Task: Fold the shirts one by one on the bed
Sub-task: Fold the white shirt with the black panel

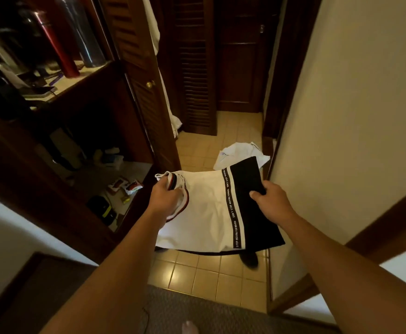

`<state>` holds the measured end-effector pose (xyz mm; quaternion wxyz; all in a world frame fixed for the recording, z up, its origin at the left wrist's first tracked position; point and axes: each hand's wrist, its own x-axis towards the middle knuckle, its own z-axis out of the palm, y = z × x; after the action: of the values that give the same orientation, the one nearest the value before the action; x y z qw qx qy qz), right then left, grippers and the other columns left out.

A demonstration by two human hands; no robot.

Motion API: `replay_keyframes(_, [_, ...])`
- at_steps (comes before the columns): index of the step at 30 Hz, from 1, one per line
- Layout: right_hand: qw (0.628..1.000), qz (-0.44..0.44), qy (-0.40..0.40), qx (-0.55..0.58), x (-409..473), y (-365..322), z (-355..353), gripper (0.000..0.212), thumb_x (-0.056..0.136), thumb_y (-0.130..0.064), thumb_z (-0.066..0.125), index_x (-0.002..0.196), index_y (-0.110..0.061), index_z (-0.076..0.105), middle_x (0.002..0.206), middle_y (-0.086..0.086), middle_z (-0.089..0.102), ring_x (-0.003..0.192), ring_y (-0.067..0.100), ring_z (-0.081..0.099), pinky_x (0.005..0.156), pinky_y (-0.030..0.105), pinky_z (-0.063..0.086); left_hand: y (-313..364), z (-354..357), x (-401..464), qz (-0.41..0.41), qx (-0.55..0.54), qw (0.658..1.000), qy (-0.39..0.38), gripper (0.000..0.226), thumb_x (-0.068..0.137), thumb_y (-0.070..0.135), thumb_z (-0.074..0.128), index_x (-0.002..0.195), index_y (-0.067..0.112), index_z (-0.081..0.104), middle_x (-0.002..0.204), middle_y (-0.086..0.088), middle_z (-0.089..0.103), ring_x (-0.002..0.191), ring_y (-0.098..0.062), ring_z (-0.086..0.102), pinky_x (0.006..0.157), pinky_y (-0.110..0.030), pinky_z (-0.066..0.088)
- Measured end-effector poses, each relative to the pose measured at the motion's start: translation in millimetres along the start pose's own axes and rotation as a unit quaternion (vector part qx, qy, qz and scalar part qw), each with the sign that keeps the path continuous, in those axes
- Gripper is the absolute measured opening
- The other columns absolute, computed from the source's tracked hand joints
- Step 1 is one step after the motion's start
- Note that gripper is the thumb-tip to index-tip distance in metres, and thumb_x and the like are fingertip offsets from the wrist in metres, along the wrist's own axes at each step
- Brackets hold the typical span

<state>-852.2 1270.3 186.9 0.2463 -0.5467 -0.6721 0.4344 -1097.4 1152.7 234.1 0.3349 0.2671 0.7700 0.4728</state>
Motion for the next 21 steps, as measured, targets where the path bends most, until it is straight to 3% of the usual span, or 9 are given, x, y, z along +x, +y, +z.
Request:
replay_keyframes(6, [1.000, 0.019, 0.008, 0.017, 95, -13, 13, 0.032, 0.099, -0.025, 0.060, 0.130, -0.019, 0.059, 0.115, -0.001, 0.064, 0.103, 0.019, 0.061, 0.077, 0.028, 0.047, 26, 14, 100, -0.003, -0.017, 1.000, -0.024, 0.048, 0.100, 0.004, 0.058, 0.146, 0.017, 0.050, 0.124, -0.006, 0.063, 0.113, -0.026, 0.062, 0.092, -0.037, 0.053])
replay_keyframes(13, [0.998, 0.040, 0.043, 0.014, 202, -39, 28, 0.034, 0.098, -0.024, 0.061, 0.132, -0.017, 0.059, 0.119, 0.003, 0.065, 0.108, 0.023, 0.063, 0.088, 0.037, 0.052, 66, 29, 217, 0.007, -0.009, 0.997, -0.074, 0.049, 0.100, 0.000, 0.056, 0.147, 0.013, 0.048, 0.119, -0.002, 0.061, 0.104, -0.020, 0.060, 0.086, -0.031, 0.049])
replay_keyframes(16, [0.997, 0.056, 0.054, 0.019, 248, -53, 30, 0.032, 0.098, -0.019, 0.058, 0.130, -0.018, 0.059, 0.113, 0.001, 0.065, 0.099, 0.017, 0.062, 0.077, 0.029, 0.050, 86, 38, 271, 0.000, -0.015, 0.996, -0.085, 0.053, 0.099, 0.001, 0.057, 0.149, 0.015, 0.047, 0.122, -0.005, 0.063, 0.105, -0.022, 0.062, 0.089, -0.034, 0.051])
replay_keyframes(19, [0.995, 0.066, 0.064, 0.032, 286, -62, 25, 0.025, 0.096, -0.016, 0.057, 0.121, -0.018, 0.061, 0.104, 0.000, 0.065, 0.091, 0.014, 0.063, 0.067, 0.027, 0.049, 101, 52, 317, -0.003, -0.007, 0.996, -0.094, 0.046, 0.097, 0.003, 0.060, 0.140, 0.018, 0.055, 0.117, -0.004, 0.068, 0.105, -0.024, 0.065, 0.090, -0.036, 0.054])
replay_keyframes(21, [0.995, 0.070, 0.069, 0.035, 310, -62, 23, 0.025, 0.095, -0.017, 0.057, 0.119, -0.020, 0.061, 0.104, 0.000, 0.066, 0.093, 0.018, 0.064, 0.075, 0.033, 0.055, 108, 65, 343, -0.003, -0.011, 0.995, -0.095, 0.037, 0.096, -0.001, 0.059, 0.127, 0.019, 0.061, 0.103, -0.001, 0.069, 0.099, -0.022, 0.066, 0.080, -0.032, 0.055])
